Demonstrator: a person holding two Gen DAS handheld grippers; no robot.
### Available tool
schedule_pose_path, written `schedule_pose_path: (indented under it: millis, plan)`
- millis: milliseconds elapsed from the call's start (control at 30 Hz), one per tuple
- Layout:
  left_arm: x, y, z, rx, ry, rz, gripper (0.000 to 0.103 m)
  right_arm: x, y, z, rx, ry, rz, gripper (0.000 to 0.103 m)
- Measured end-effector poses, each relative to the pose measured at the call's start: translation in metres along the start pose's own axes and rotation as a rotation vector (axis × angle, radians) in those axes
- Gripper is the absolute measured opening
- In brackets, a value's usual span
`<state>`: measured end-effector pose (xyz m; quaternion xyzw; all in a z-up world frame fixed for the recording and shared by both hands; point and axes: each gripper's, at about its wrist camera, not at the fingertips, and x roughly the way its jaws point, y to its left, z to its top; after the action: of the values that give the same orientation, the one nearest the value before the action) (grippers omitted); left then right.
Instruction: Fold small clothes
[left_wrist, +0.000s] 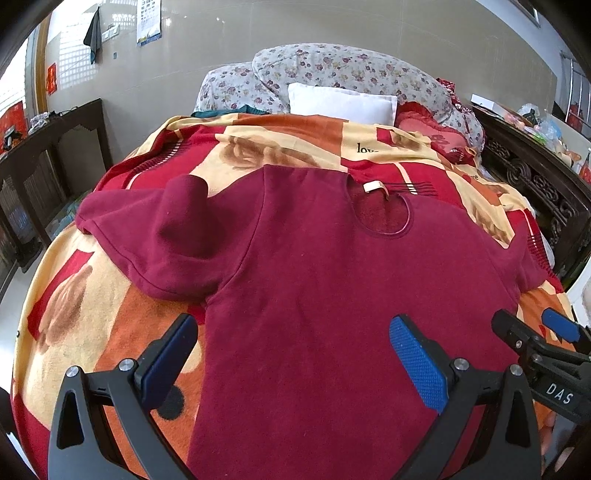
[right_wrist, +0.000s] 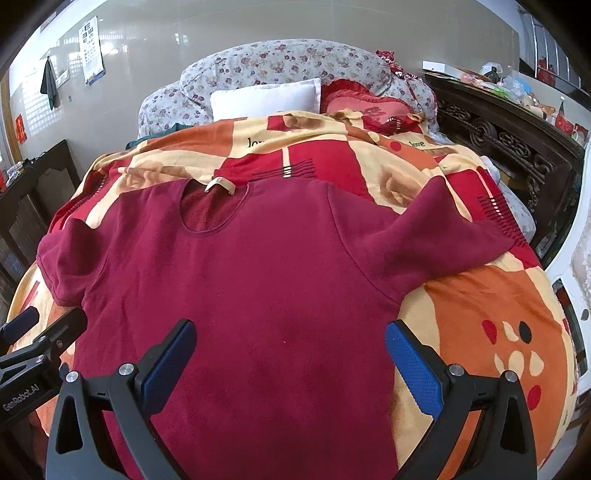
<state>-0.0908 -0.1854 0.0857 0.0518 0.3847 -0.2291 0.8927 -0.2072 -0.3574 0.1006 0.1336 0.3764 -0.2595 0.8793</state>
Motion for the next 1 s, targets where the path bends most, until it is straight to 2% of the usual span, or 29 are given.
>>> schedule_pose_path:
  millis: [667, 833, 1000]
  plan:
    - [0.011, 0.012, 0.005, -0.020, 0.026, 0.005, 0.103, 0.019, 0.015, 0.003, -0.018, 0.030, 0.006, 0.103]
    - [0.017, 0.034, 0.010, -0.047, 0.045, 0.010, 0.103, 0.024, 0.022, 0.002, -0.029, 0.041, 0.023, 0.103]
    - [0.017, 0.096, 0.026, -0.156, 0.039, 0.034, 0.103, 0.030, 0.030, 0.003, -0.047, 0.049, 0.040, 0.103]
